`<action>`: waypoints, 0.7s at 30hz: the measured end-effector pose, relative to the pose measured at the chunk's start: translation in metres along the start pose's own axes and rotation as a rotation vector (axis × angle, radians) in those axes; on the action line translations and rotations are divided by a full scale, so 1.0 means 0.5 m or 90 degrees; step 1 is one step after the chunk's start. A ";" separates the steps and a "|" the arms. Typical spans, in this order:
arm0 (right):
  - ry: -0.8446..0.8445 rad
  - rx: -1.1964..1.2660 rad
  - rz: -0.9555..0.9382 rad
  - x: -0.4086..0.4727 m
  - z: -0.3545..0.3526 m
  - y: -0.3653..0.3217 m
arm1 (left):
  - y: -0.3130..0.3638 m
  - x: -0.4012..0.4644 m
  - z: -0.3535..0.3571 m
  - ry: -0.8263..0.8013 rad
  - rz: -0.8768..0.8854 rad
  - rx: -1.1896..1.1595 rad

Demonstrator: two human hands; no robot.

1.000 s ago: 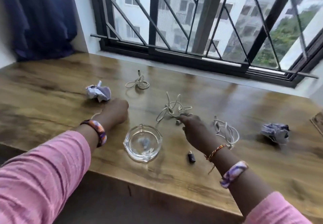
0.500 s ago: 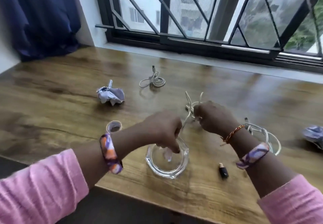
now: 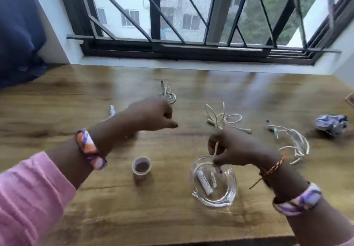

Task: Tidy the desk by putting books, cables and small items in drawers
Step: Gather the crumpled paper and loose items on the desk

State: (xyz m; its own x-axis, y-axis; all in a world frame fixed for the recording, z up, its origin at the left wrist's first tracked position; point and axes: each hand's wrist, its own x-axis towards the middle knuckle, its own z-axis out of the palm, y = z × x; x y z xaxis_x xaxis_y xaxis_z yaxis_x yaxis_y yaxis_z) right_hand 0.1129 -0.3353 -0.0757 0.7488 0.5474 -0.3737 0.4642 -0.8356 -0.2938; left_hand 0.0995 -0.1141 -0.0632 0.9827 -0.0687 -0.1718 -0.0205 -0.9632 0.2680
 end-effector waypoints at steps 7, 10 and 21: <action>0.111 -0.149 0.140 -0.028 0.066 -0.057 | -0.241 0.045 -0.023 0.009 -0.336 0.066; 0.157 -0.150 0.198 -0.035 0.085 -0.061 | -0.260 0.048 -0.009 -0.063 -0.350 -0.006; 0.249 -0.032 0.275 -0.080 0.106 -0.047 | -0.144 -0.005 -0.086 0.308 -0.002 -0.237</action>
State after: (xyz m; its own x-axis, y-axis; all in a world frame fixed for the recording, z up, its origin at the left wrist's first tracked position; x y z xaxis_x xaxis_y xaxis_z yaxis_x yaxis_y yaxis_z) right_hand 0.0468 -0.3350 -0.1004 0.9898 0.1065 -0.0944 0.0925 -0.9856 -0.1414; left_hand 0.1062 -0.0332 -0.0413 0.9566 0.1444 0.2532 -0.0370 -0.8015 0.5968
